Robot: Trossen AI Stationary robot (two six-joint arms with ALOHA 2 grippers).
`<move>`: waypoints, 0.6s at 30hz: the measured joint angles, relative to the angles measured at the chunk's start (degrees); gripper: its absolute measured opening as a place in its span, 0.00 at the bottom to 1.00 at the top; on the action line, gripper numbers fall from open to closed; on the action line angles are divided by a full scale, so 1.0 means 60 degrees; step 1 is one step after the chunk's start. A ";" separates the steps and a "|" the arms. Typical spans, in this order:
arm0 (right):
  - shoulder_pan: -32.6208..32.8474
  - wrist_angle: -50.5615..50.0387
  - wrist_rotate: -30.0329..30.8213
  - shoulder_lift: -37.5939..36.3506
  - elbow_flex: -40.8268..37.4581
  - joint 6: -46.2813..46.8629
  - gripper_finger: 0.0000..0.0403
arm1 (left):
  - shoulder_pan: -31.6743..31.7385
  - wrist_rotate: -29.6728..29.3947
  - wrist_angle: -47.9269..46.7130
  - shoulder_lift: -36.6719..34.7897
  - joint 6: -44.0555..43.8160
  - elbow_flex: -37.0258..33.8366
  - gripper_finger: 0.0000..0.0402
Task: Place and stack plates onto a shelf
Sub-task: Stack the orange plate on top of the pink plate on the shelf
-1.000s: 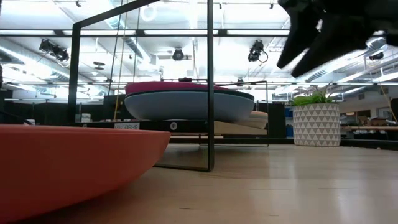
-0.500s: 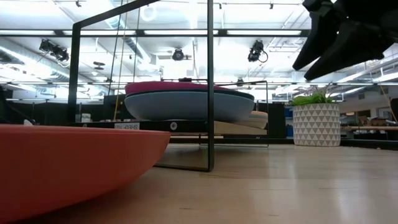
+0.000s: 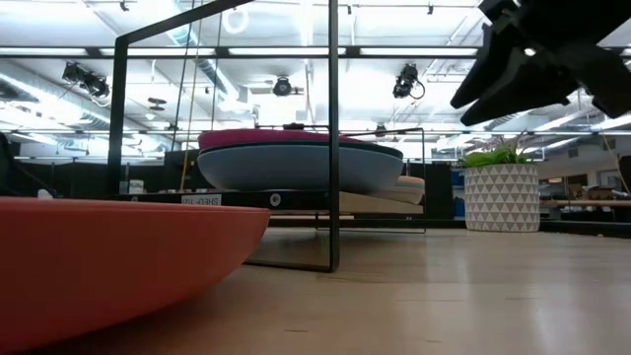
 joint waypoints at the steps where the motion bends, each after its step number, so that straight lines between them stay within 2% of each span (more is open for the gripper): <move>1: -0.0054 0.0060 -0.0047 0.0000 0.0000 0.0000 0.41 | -0.0029 -0.0004 0.0011 0.0091 -0.0221 0.0000 0.35; 6: -0.0293 0.0289 -0.0267 0.0000 0.0000 -0.0046 0.41 | -0.0174 0.0205 0.0472 0.0479 -0.1121 0.0000 0.35; 18: -0.0471 0.0613 -0.0532 0.0000 0.0000 -0.0483 0.41 | -0.0180 0.0504 0.0750 0.1202 -0.1138 0.0000 0.35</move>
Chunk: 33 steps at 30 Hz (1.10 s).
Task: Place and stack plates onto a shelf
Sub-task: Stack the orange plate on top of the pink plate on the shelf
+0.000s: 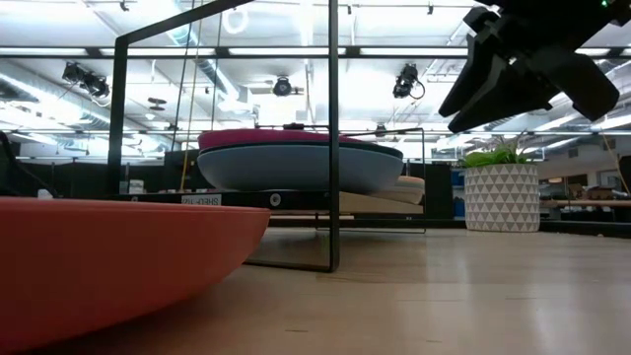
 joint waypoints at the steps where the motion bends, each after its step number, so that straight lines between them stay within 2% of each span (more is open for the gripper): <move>1: -0.0001 0.0024 0.0000 0.0000 0.0000 -0.0012 0.41 | 0.0000 -0.0001 -0.0020 0.0021 0.0000 0.0000 0.35; 5: -0.0004 0.0046 -0.0018 0.0000 0.0000 -0.0016 0.41 | -0.0036 -0.0001 -0.0078 0.0033 0.0075 0.0000 0.30; 11: -0.0003 0.0050 -0.0026 0.0000 0.0000 -0.0019 0.41 | -0.0036 0.0336 -0.0088 -0.0022 0.0599 0.0030 0.05; 15: -0.0004 0.0046 -0.0181 0.0000 0.0000 -0.0019 0.41 | -0.0022 0.0817 -0.0375 -0.0022 0.0972 0.0527 0.04; 21: -0.0004 0.0023 -0.0233 0.0000 0.0000 -0.0021 0.41 | -0.0044 0.1041 -0.1577 -0.0414 0.1891 0.2333 0.04; 26: 0.0027 -0.0104 -0.0200 -0.0004 0.0001 -0.0046 0.41 | -0.0033 0.0517 -0.2423 -0.0557 0.3413 0.3731 0.04; 33: 0.0378 -0.1277 -0.0222 -0.0004 0.0004 0.1382 0.41 | 0.0124 -0.1431 -0.3365 -0.0634 0.6193 0.5509 0.04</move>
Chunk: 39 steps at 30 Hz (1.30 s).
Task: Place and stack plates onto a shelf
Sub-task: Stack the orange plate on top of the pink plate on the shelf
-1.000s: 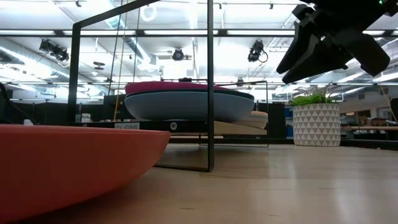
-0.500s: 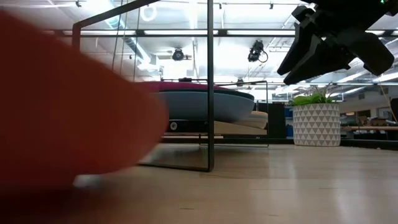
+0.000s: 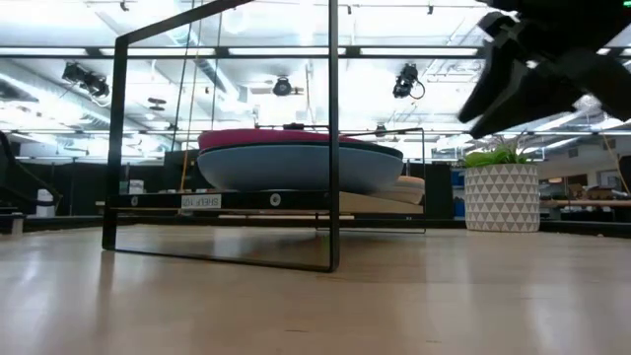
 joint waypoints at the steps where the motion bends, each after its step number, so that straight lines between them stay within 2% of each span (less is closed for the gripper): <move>1: 0.0089 -0.0191 -0.0003 0.0000 0.0000 0.0310 0.41 | 0.0061 -0.0239 -0.0002 -0.0042 0.0370 0.0131 0.04; 4: 0.0392 -0.0715 0.0065 0.0000 0.0000 0.1136 0.41 | 0.0424 -0.0325 0.0439 -0.0265 0.1275 0.0297 0.04; 8: 0.0745 -0.1118 0.0068 0.0000 0.0000 0.1913 0.41 | 0.1178 0.0292 0.1044 -0.0618 0.2041 0.0327 0.04; 13: 0.1118 -0.1318 0.0092 0.0000 0.0000 0.2524 0.41 | 0.2388 0.0376 -0.0090 -0.0871 0.2017 0.0327 0.04; 18: 0.1267 -0.1336 0.0269 0.0000 0.0000 0.2641 0.41 | 0.3836 0.1170 -0.1285 -0.0878 0.1349 0.0307 0.04; 25: 0.1262 -0.1343 0.0259 0.0000 0.0000 0.2811 0.41 | 0.5525 0.2532 -0.1738 -0.0853 -0.0943 0.0123 0.04; 30: 0.1262 -0.1342 0.0206 0.0000 0.0000 0.2886 0.41 | 0.5927 0.2888 -0.1949 -0.0588 -0.1334 0.0121 0.04; 39: 0.1262 -0.1345 0.0056 0.0000 0.0000 0.2963 0.41 | 0.5782 0.3515 -0.2220 0.0109 -0.1251 0.0108 0.06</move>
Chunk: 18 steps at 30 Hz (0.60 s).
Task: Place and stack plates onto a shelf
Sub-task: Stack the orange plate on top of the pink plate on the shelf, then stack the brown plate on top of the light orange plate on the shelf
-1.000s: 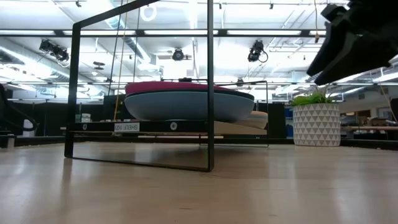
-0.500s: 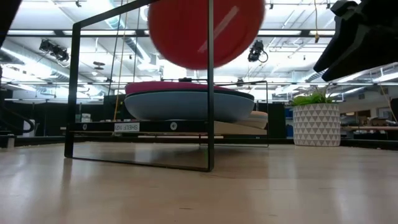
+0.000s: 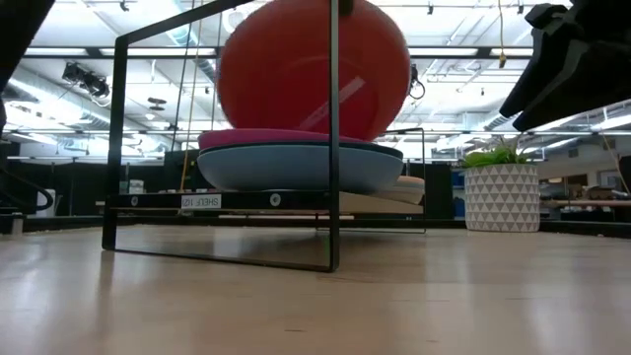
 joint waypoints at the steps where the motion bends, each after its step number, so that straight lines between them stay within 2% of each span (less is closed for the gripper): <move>1: 0.0000 0.0005 -0.0010 0.0000 0.0000 0.0033 0.41 | -0.0008 0.0067 -0.0134 0.0001 0.0003 0.0000 0.07; 12: 0.0042 0.0035 -0.0027 0.0000 0.0000 0.0091 0.41 | 0.0011 0.0053 -0.0384 0.0098 0.0463 0.0015 0.35; 18: 0.0051 0.0060 0.0131 0.0000 0.0000 0.0131 0.41 | -0.0265 -0.0021 -0.0491 -0.0254 0.0664 0.0022 0.38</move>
